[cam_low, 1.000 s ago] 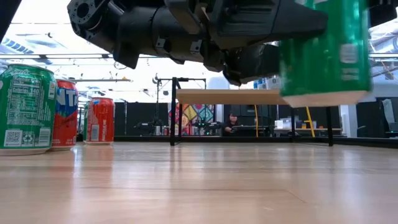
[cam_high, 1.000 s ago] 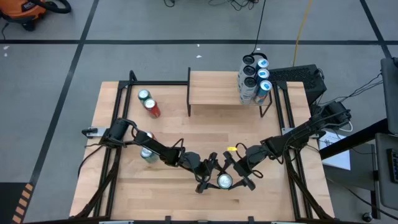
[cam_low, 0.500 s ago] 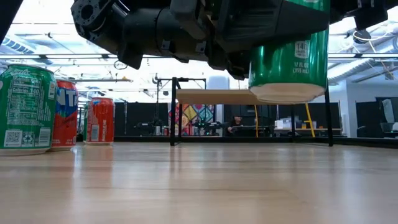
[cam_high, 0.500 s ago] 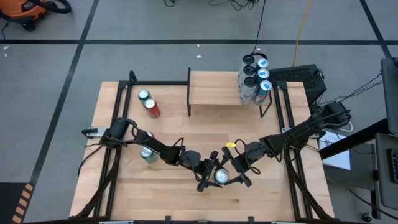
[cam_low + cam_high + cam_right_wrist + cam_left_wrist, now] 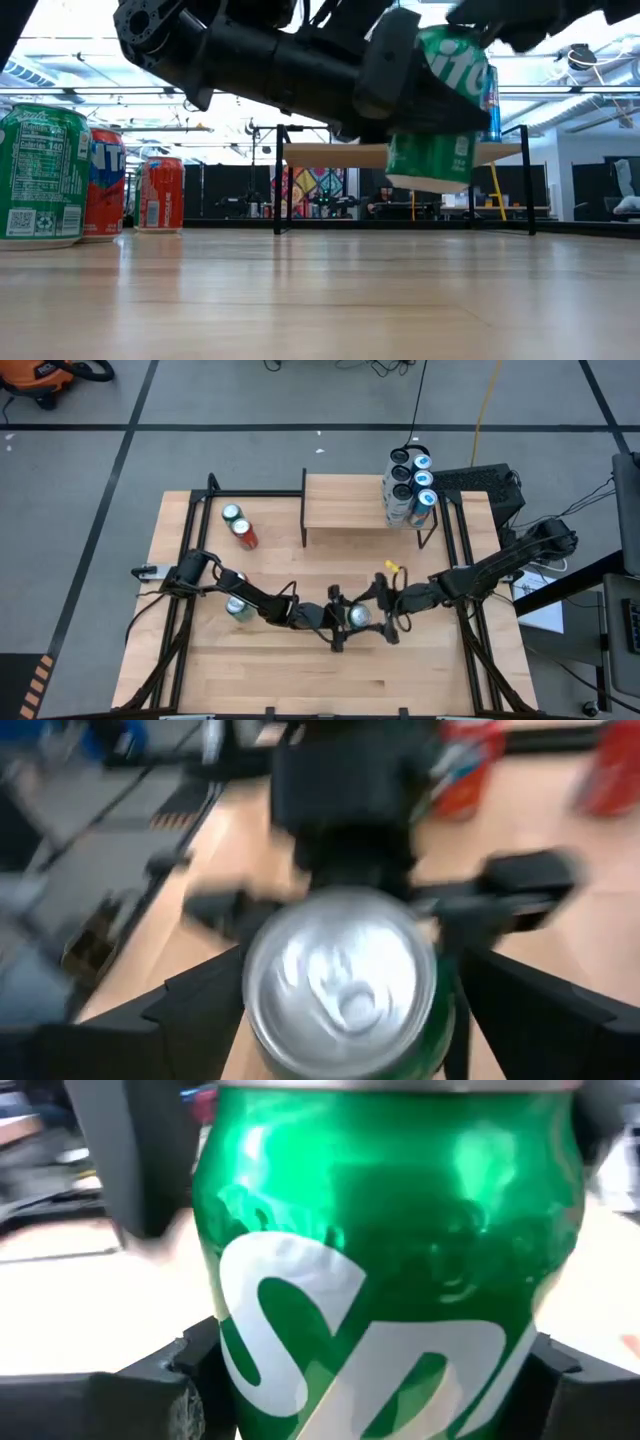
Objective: Place canned beverage on shelf
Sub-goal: Put the bottom green soda can on the shelf
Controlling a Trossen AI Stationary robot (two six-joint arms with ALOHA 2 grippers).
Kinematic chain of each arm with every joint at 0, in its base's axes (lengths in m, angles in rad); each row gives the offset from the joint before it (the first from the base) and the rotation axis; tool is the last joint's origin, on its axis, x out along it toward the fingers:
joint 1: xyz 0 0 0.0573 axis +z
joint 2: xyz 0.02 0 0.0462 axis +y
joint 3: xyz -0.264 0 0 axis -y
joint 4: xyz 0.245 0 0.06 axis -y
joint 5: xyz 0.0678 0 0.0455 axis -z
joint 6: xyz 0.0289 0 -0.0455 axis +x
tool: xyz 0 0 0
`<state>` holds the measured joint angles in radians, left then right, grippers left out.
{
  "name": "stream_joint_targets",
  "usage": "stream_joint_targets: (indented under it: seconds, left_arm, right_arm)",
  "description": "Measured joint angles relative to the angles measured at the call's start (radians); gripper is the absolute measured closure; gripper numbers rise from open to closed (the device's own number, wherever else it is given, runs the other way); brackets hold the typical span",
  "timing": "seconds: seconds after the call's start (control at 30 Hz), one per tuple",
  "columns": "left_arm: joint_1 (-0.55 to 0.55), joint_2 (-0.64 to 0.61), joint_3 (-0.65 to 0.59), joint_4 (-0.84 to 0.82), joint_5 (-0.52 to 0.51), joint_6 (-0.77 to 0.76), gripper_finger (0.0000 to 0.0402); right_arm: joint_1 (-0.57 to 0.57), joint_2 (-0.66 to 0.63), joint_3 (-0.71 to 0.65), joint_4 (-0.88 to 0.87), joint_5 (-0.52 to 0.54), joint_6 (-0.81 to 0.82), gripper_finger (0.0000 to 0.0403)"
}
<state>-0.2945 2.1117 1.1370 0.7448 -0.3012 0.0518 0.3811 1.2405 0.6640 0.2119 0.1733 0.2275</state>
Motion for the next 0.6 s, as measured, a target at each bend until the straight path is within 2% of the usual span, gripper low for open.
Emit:
stream_joint_targets:
  seconds: [0.13,0.33,0.4,0.5,0.6]
  left_arm:
    - [0.008,0.000,0.000,0.021,-0.104,-0.016,0.0116]
    - [0.042,-0.005,0.000,0.043,-0.111,0.005,0.0115]
    - [0.061,-0.011,-0.001,0.036,-0.101,0.007,0.0115]
    - [0.113,-0.031,-0.001,0.049,-0.026,-0.018,0.0114]
    - [0.171,-0.067,-0.014,0.063,0.016,-0.017,0.0114]
  right_arm:
    - [0.033,-0.062,0.002,-0.019,0.074,-0.005,0.0064]
    - [0.031,-0.039,0.002,-0.019,0.128,-0.116,0.0064]
    - [0.020,-0.029,0.002,0.002,0.164,-0.167,0.0064]
    - [-0.008,-0.041,0.005,0.041,0.230,-0.268,0.0064]
    - [-0.041,-0.085,0.074,-0.027,0.352,-0.288,0.0064]
